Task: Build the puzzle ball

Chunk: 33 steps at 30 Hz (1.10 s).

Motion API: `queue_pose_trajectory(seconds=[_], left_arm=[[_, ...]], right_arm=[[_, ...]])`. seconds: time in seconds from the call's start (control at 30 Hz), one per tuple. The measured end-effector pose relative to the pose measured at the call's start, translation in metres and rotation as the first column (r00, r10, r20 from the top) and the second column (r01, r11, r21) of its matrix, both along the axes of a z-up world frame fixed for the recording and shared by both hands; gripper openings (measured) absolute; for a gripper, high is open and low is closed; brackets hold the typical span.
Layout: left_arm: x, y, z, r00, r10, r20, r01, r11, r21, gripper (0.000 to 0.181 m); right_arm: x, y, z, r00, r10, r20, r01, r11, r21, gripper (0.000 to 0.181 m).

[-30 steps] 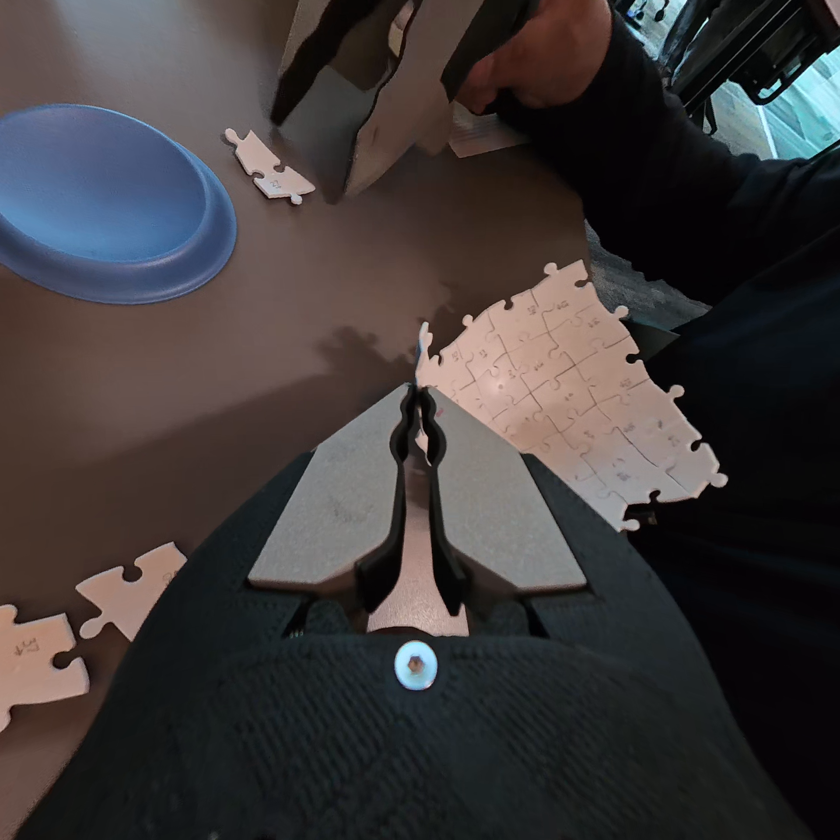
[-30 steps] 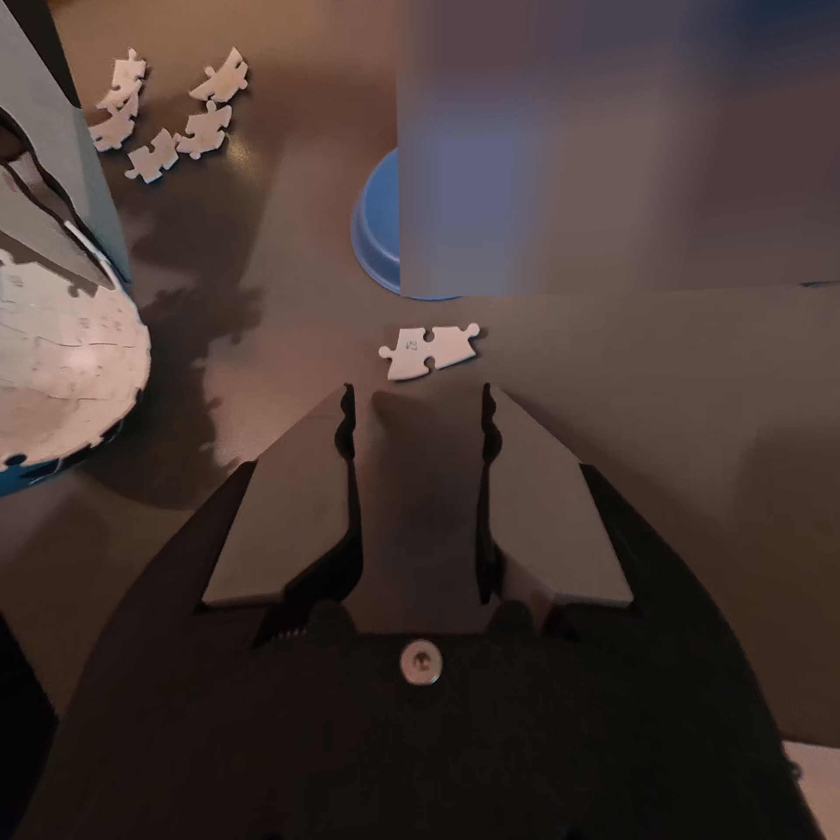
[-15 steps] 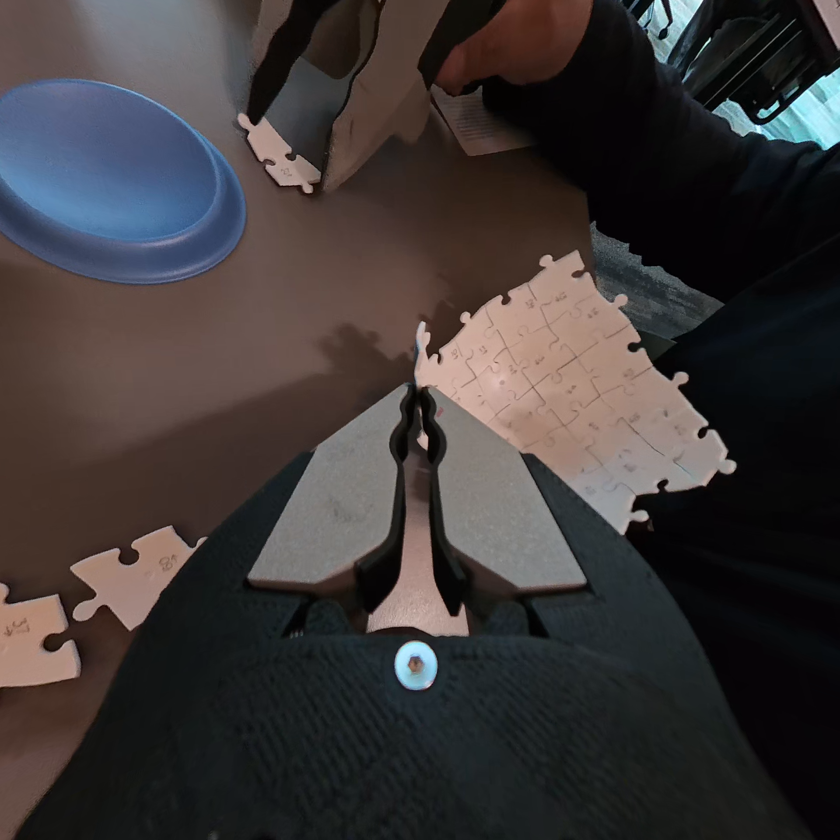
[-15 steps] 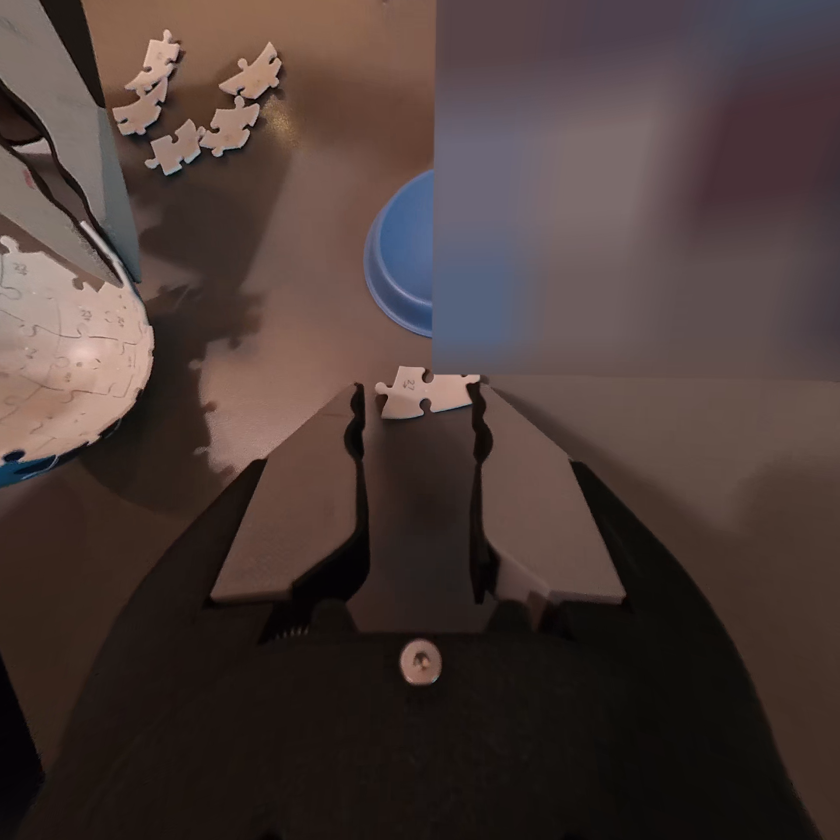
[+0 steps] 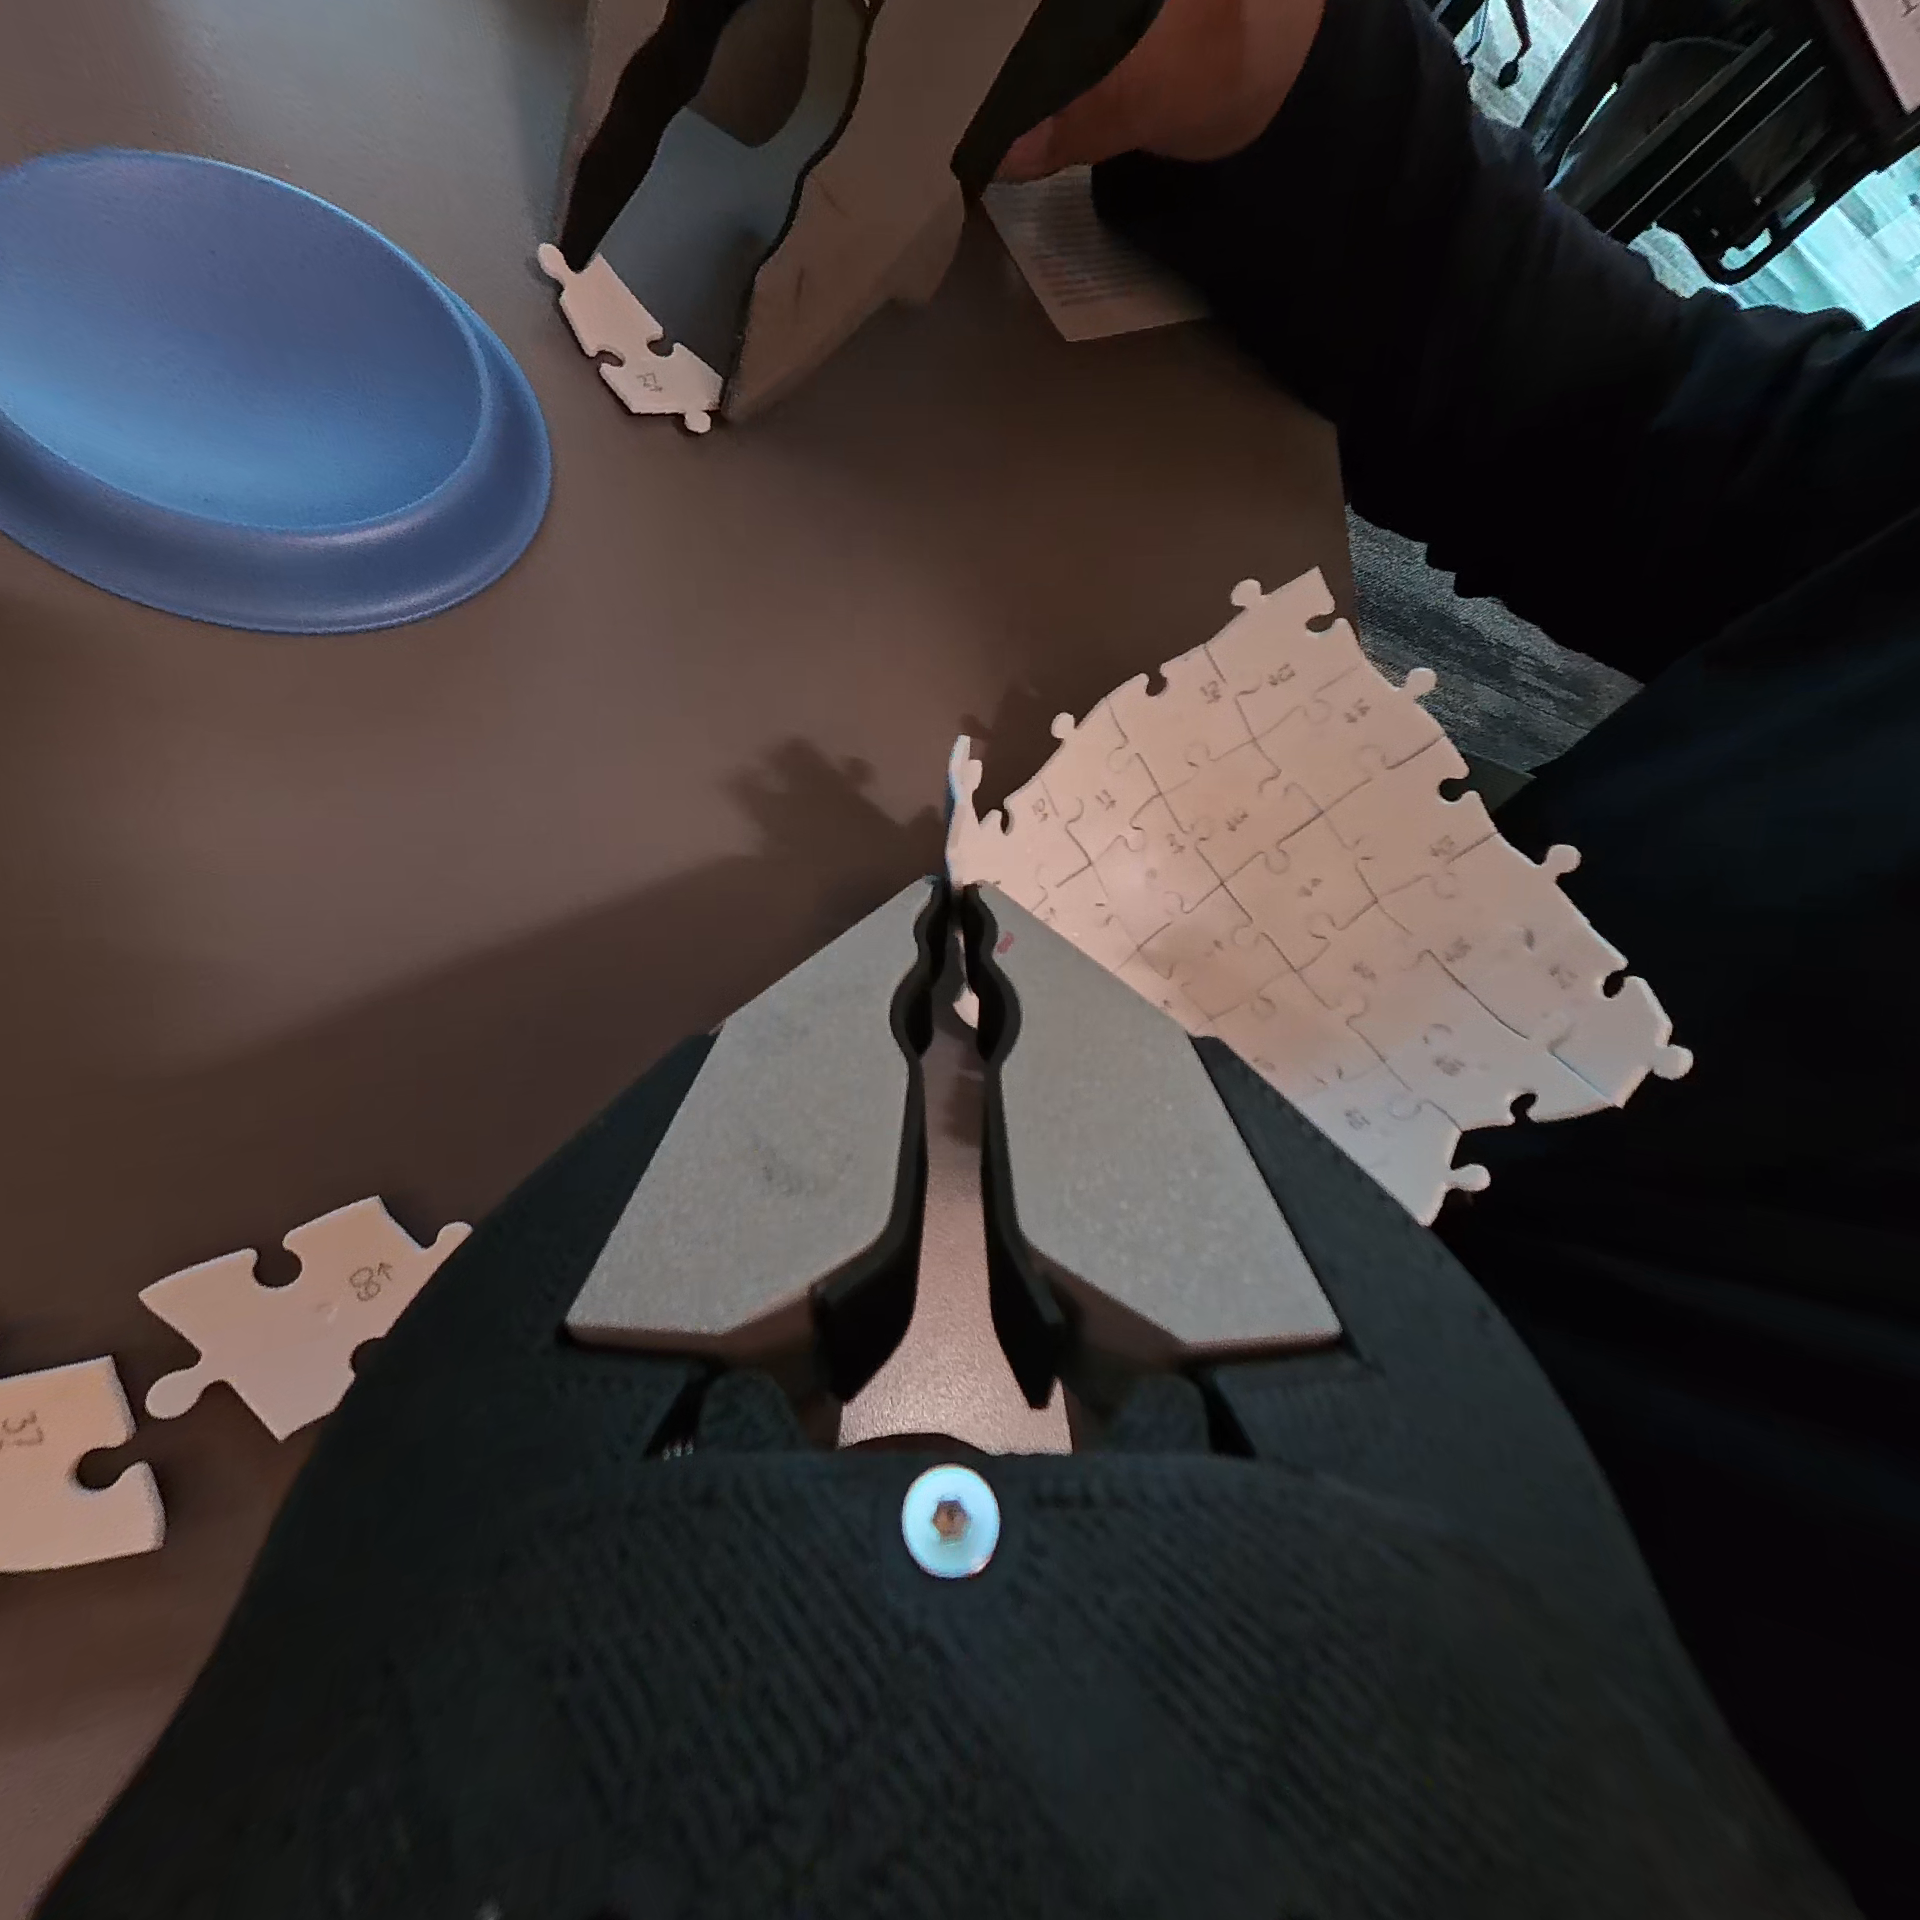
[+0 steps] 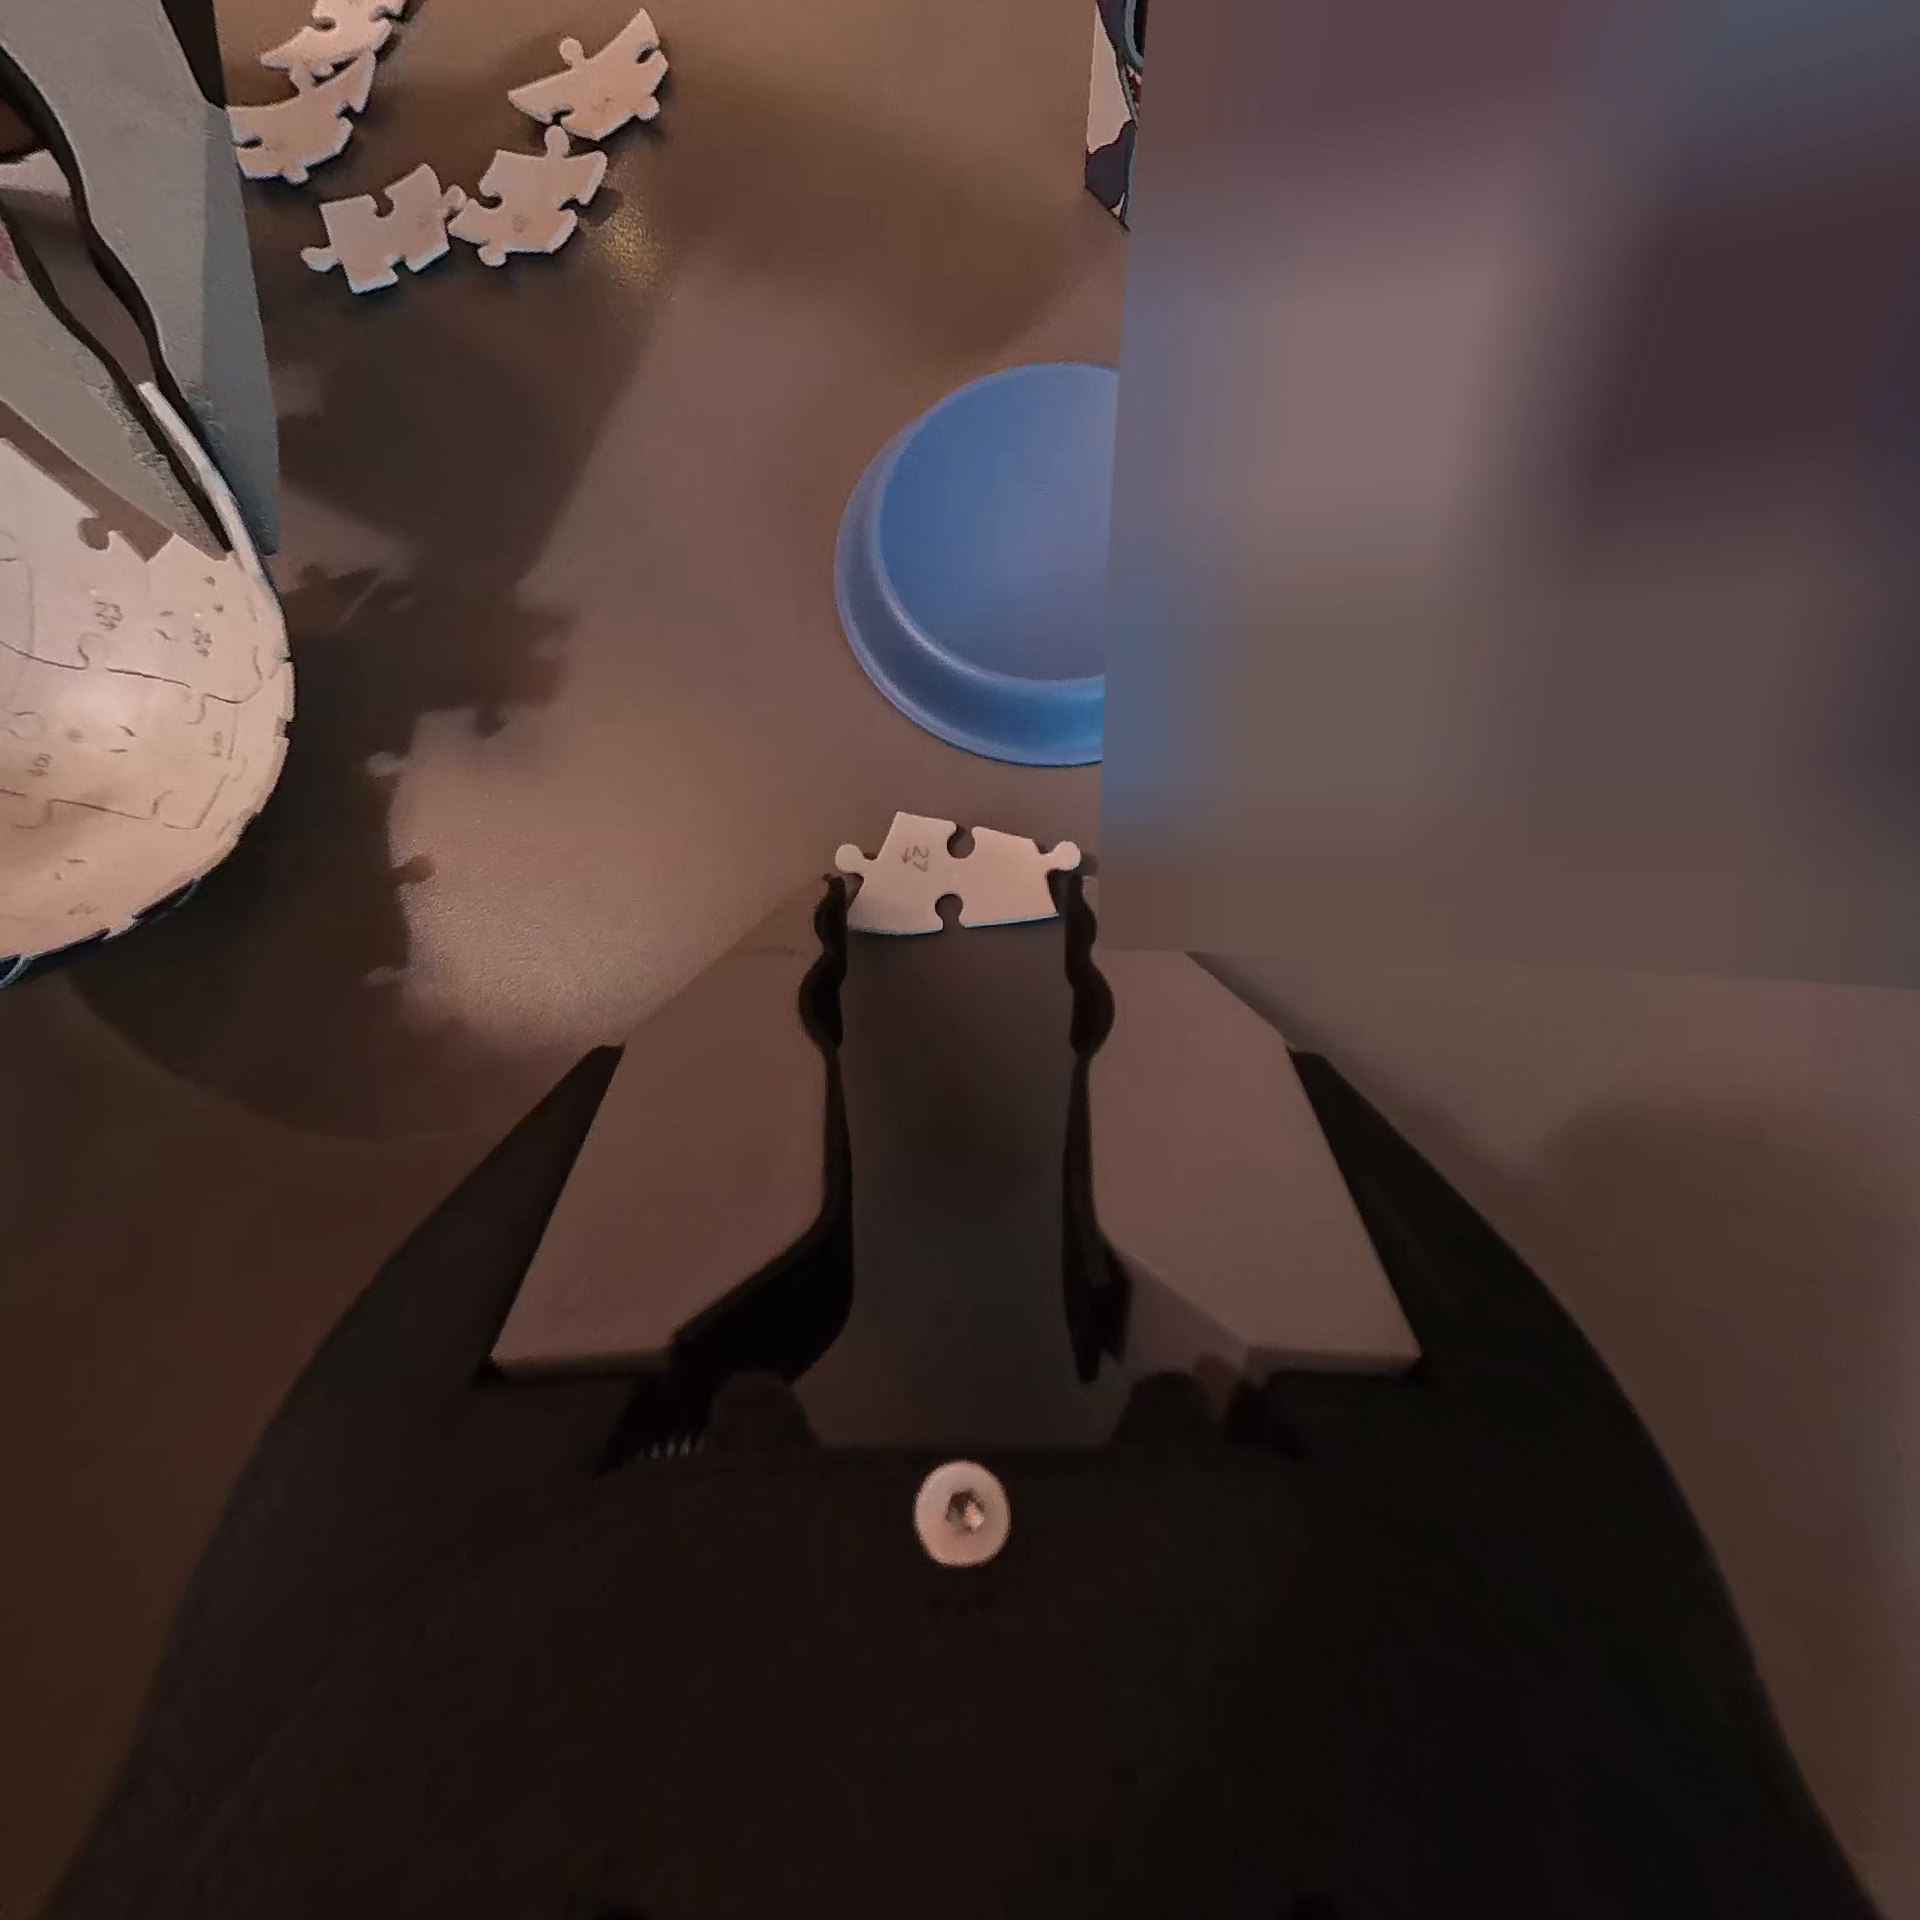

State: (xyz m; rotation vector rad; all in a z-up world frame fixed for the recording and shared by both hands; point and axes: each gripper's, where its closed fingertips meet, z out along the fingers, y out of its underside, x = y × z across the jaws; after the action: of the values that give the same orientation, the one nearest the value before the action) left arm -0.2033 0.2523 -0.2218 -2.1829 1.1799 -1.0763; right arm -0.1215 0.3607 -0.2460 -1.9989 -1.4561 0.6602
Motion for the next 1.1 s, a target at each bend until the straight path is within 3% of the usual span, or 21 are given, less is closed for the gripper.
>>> queue_pose_trajectory(seconds=[0.53,0.6,0.63,0.77,1.0,1.1], left_arm=[[-0.001,0.005,-0.003,0.999,0.047,0.004,-0.046,0.997,-0.056,0.000],[-0.003,0.008,-0.003,0.998,0.068,0.008,-0.067,0.995,-0.070,0.000],[-0.003,0.009,-0.003,0.997,0.079,0.010,-0.078,0.994,-0.081,0.000],[-0.001,0.010,-0.003,0.996,0.085,0.017,-0.083,0.991,-0.106,0.000],[0.001,0.008,-0.002,0.997,0.075,0.014,-0.073,0.993,-0.093,0.000],[0.001,0.006,-0.002,0.997,0.071,0.013,-0.069,0.993,-0.095,0.000]], right_arm=[[-0.005,-0.009,0.003,0.999,0.047,0.019,-0.049,0.993,0.105,0.035],[-0.007,-0.016,0.009,0.998,0.070,-0.010,-0.068,0.993,0.094,0.010],[-0.009,-0.019,0.013,0.996,0.079,-0.029,-0.076,0.993,0.092,0.010],[-0.009,-0.021,0.010,0.998,0.063,-0.016,-0.062,0.997,0.055,0.028],[-0.002,-0.034,0.011,0.995,-0.032,-0.090,0.016,0.985,-0.172,0.042],[-0.005,-0.044,0.014,0.988,-0.093,-0.125,0.067,0.979,-0.193,0.046]])
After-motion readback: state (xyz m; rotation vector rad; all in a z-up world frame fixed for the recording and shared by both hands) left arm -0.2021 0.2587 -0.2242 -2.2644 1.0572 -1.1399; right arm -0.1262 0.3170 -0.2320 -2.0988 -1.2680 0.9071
